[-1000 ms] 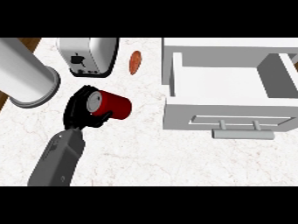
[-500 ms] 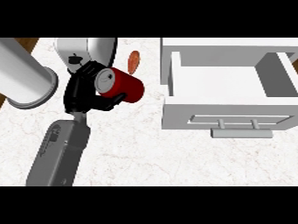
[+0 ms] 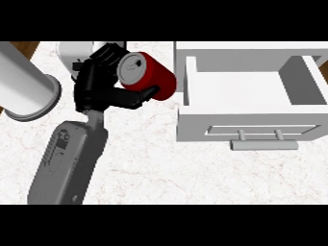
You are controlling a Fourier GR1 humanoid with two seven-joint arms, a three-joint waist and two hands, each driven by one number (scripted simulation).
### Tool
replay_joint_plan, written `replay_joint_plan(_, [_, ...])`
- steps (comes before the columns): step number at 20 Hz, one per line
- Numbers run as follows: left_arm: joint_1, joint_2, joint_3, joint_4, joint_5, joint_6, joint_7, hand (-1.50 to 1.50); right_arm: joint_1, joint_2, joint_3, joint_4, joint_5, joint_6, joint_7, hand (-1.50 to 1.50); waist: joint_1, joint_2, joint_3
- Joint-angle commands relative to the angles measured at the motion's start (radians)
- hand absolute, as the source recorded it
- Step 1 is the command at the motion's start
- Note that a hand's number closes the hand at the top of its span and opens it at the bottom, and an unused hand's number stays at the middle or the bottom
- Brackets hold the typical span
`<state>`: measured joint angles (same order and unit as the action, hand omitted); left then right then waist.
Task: Pick up the can, place it into the drawer and close the drawer
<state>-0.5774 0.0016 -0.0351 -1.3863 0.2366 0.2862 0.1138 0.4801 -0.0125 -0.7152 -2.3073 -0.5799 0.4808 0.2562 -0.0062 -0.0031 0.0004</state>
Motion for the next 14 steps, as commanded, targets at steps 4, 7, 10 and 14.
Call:
replay_joint_plan(4, [-0.134,-0.002,-0.042,0.054,-0.017,0.103,0.039,1.50,0.033,0.012,0.024,-0.043,-0.001,-0.009,-0.005,-1.50,-0.008,0.002,0.000])
replay_joint_plan(7, [-0.183,-0.002,-0.050,0.151,0.029,0.091,-0.004,1.50,-0.031,0.012,0.045,-0.012,0.041,-0.034,-0.001,-1.50,-0.009,0.005,-0.001])
replay_joint_plan(10, [-0.319,-0.002,-0.088,0.156,0.007,0.223,0.082,1.50,-0.039,0.012,0.044,0.055,0.061,-0.002,-0.027,-1.50,-0.009,0.003,0.000])
replay_joint_plan(14, [-0.451,-0.002,-0.101,0.239,0.042,0.272,0.117,1.50,-0.052,-0.008,0.003,0.007,0.011,-0.013,0.026,-1.50,-0.016,0.003,0.000])
